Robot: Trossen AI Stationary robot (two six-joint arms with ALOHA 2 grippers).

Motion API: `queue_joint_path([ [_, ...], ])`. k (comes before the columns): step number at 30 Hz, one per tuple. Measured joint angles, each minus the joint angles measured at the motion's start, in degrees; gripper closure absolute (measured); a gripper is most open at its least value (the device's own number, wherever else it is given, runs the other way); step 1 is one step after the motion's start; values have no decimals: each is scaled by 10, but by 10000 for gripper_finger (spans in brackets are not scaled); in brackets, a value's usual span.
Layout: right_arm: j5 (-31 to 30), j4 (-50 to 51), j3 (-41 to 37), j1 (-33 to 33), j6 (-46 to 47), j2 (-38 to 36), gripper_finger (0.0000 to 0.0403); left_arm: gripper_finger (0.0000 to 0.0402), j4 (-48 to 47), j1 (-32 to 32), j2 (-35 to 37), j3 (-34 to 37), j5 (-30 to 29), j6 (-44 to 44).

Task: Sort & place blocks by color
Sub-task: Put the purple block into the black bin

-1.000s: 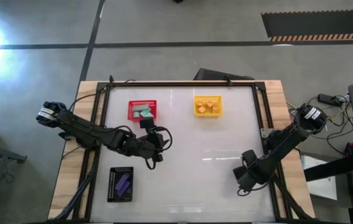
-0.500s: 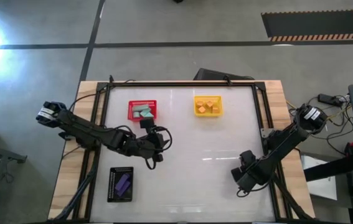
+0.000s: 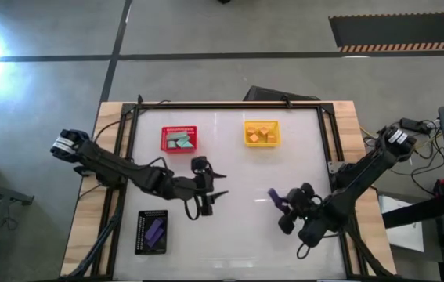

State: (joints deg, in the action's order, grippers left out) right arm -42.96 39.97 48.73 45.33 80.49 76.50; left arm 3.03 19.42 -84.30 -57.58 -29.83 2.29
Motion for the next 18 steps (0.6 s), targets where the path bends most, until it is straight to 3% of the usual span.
queue_joint_path([
  [5, -133, -107, -2, -1, -210, -13, 314, 192, 93, 3, -27, 0, 46, -1],
  [8, -168, -150, -2, -5, -302, -17, 314, 192, 141, 3, -43, 0, 63, -1],
  [13, -169, -227, -2, -19, -410, -22, 314, 192, 227, 2, -75, 0, 70, 2],
  [18, -121, -322, -3, -35, -516, -22, 314, 192, 295, 2, -109, 0, 73, -1],
])
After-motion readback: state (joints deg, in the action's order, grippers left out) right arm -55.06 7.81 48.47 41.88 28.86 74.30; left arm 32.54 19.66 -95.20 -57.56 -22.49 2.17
